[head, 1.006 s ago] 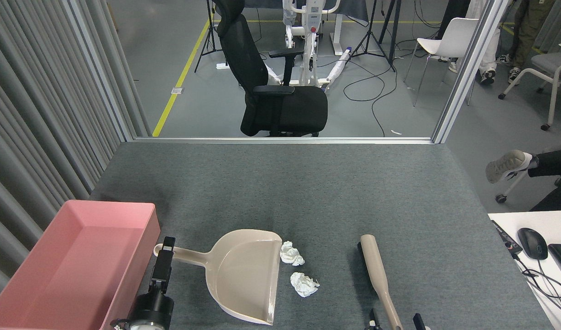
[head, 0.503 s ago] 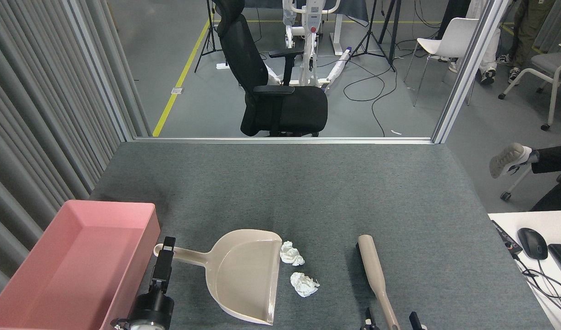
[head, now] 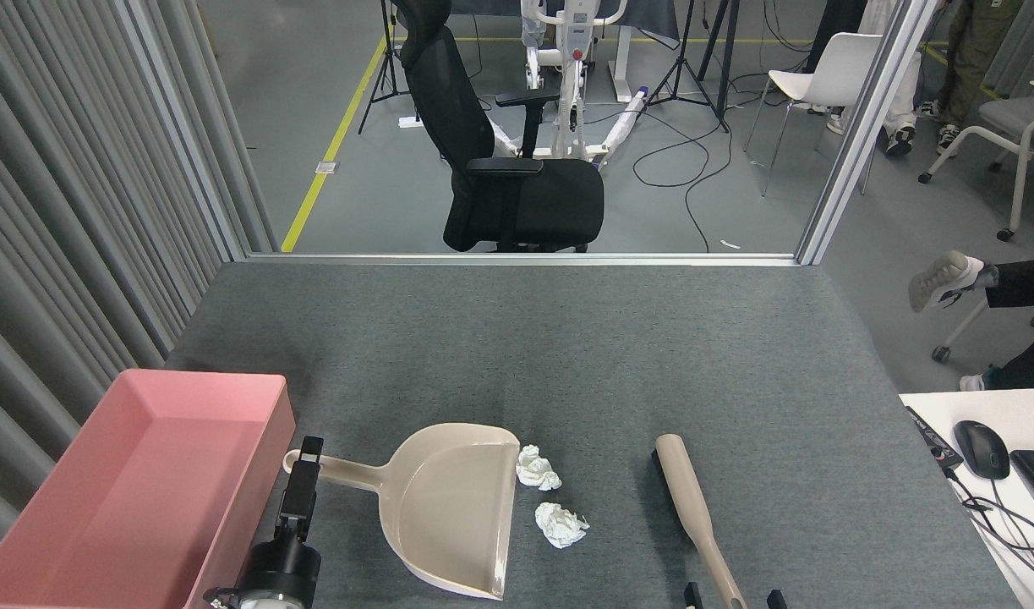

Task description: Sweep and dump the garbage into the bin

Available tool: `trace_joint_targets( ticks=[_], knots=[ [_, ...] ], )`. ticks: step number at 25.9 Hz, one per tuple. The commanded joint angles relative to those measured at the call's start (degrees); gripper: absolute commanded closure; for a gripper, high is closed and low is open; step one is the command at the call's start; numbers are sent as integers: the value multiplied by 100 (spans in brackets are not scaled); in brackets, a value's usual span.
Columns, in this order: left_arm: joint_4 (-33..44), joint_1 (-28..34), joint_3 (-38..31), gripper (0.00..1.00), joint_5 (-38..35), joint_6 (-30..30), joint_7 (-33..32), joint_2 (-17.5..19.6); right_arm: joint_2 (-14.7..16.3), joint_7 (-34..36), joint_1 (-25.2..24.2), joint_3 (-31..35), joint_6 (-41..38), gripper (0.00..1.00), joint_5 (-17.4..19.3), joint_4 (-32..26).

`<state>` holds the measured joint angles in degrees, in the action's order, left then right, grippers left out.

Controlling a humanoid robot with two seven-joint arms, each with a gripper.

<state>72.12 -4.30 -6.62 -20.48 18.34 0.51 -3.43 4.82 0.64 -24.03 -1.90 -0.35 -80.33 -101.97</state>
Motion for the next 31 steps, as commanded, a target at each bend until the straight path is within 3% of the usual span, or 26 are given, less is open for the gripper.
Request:
trace_joint_targets(
  ticks=[1,14,22,28,31],
  knots=[
    [4,17,2,1,0,3,2,0,63,50,-137,-47,70,2,44,-25],
    [-40,8,2,1,0,12,-7,9,-25,50,-22,-109,307,2,52,318],
    [-163,-18,2,1,0,21,2,0,-8,24,426,-73,289,3,61,634],
    [-172,-27,2,1,0,30,2,18,28,6,496,-65,281,7,52,713],
    [-172,-27,2,1,0,30,2,18,54,-3,523,-65,281,13,61,766]
  ],
)
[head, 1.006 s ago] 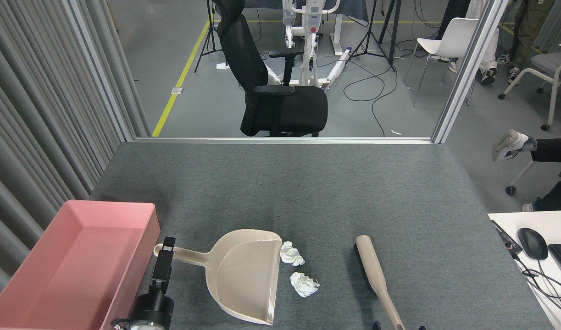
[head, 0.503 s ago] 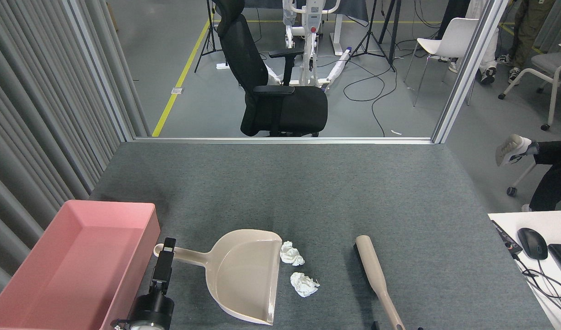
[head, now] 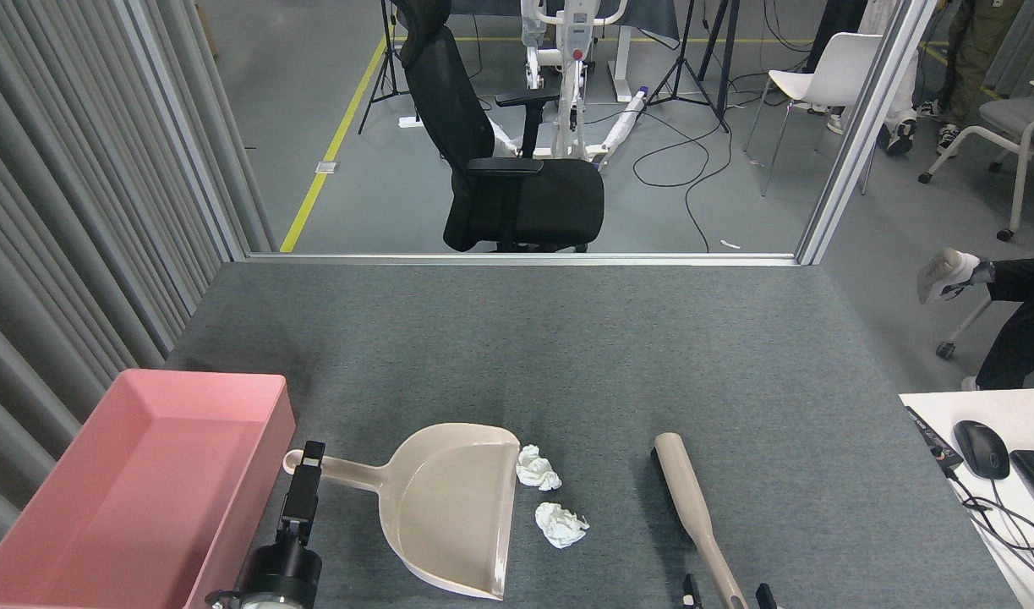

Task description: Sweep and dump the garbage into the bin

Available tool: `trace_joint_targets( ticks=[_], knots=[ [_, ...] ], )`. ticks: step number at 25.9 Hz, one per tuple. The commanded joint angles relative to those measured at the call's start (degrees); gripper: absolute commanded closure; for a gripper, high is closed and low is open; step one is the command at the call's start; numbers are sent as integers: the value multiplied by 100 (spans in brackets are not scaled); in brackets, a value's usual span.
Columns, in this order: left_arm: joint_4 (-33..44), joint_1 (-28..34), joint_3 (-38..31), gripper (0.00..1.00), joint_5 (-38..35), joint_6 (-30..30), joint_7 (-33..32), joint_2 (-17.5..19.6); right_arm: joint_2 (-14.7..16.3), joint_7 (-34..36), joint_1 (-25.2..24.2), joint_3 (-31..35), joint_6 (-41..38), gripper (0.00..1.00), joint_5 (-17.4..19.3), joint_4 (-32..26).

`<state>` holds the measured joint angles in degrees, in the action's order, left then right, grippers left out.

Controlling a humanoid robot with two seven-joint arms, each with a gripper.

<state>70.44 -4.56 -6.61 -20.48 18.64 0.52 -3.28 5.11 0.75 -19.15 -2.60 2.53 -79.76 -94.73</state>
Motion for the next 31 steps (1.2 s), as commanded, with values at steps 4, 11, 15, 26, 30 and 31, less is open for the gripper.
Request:
trace_joint_targets(
  ticks=[4,11,15,26,30,31],
  knots=[
    [-39,-9,2,1,0,-1,0,3,52,-13,25,5,-24,20,-4,42],
    [-127,-36,2,1,0,-9,-17,12,78,-13,16,5,-51,41,-4,42],
    [-311,-115,2,1,-9,-9,-9,47,87,-13,16,14,-51,44,-4,42],
    [-1005,-642,2,1,-53,184,-9,161,175,-4,-1,22,-51,46,5,33],
    [-1173,-704,11,1,-53,272,-9,187,183,-4,-19,22,-51,46,5,33],
    [-1181,-704,20,1,-53,298,-9,179,183,-4,-28,22,-51,46,5,33]
  ],
)
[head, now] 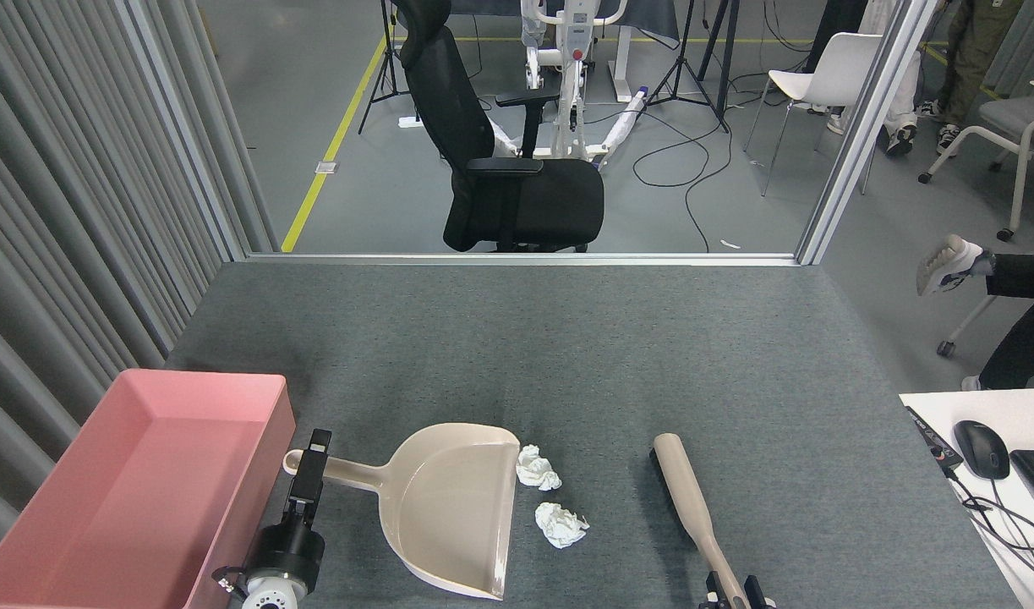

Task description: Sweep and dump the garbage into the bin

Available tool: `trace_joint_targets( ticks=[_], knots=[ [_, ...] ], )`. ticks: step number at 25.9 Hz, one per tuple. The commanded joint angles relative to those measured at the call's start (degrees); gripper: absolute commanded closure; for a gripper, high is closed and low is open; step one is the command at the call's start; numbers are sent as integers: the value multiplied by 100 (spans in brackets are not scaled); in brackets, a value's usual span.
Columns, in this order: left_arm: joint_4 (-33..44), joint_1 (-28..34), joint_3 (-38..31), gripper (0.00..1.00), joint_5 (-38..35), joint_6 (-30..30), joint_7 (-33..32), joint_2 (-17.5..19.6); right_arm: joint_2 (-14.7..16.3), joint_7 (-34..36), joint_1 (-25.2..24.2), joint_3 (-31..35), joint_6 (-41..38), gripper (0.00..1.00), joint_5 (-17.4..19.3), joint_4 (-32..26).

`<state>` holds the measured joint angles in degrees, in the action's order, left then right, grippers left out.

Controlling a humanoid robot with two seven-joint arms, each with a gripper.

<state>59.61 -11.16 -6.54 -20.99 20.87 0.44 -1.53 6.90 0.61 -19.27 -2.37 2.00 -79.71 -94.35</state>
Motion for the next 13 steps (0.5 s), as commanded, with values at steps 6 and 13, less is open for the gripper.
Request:
trace_joint_targets(
  ticks=[6,13],
  knots=[
    [-108,-35,39,24,-11,207,246,4,4,9,-16,0,2,46,0,-4],
    [-160,-44,48,50,-301,338,272,-5,4,9,-16,0,2,46,0,-13]
  ],
)
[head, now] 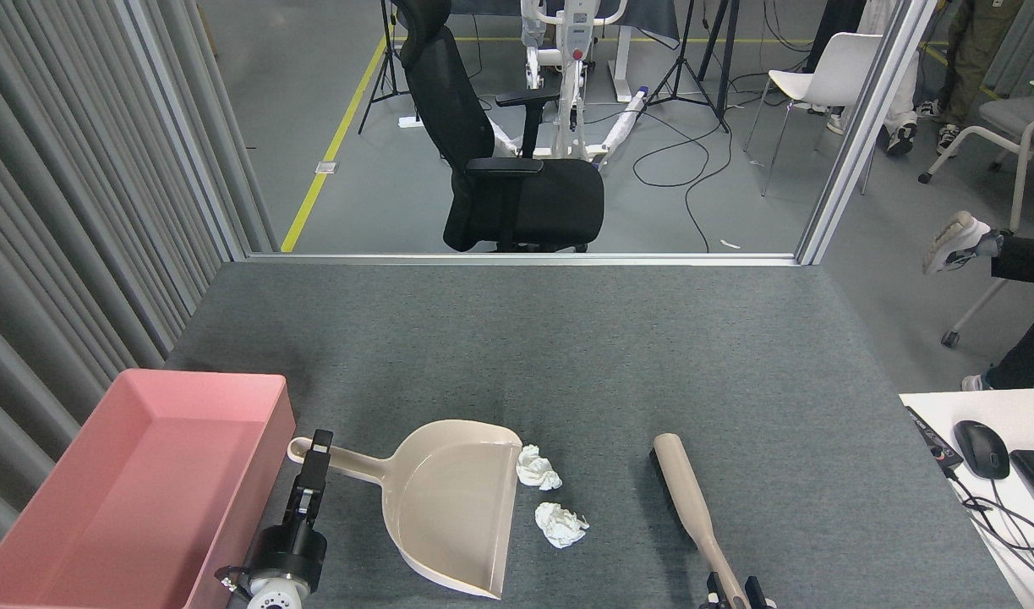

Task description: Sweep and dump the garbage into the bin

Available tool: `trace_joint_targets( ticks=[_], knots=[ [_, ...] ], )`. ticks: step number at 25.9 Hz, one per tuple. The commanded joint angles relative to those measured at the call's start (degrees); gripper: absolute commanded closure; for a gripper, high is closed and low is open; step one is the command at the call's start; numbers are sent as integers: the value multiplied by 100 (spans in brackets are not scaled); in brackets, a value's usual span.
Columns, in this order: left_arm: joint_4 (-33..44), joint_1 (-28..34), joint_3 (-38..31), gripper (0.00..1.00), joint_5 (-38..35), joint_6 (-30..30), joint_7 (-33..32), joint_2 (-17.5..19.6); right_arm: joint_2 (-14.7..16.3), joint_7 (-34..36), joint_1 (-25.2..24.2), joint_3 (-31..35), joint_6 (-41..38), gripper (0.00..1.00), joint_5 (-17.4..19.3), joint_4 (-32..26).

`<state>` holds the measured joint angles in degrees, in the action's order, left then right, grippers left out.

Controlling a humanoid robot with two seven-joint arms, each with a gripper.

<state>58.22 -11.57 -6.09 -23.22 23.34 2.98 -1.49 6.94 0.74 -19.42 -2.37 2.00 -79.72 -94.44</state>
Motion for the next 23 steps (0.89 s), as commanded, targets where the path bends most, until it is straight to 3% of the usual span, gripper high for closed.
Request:
trace_joint_targets(
  ticks=[1,7,10,13,23],
  knots=[
    [-21,-3,2,53,-78,118,27,-9,0,5,-9,0,3,46,0,-13],
    [-30,-12,11,54,-342,180,115,-18,-9,23,-27,0,3,46,0,-22],
    [-21,-3,11,74,-588,285,247,-27,-9,23,-27,0,-6,47,0,-31],
    [-21,-3,11,86,-755,329,299,-44,-9,23,-27,0,-68,51,0,-48],
    [-21,15,11,90,-799,373,308,-53,-18,58,-71,0,-270,82,0,-83]
  ],
)
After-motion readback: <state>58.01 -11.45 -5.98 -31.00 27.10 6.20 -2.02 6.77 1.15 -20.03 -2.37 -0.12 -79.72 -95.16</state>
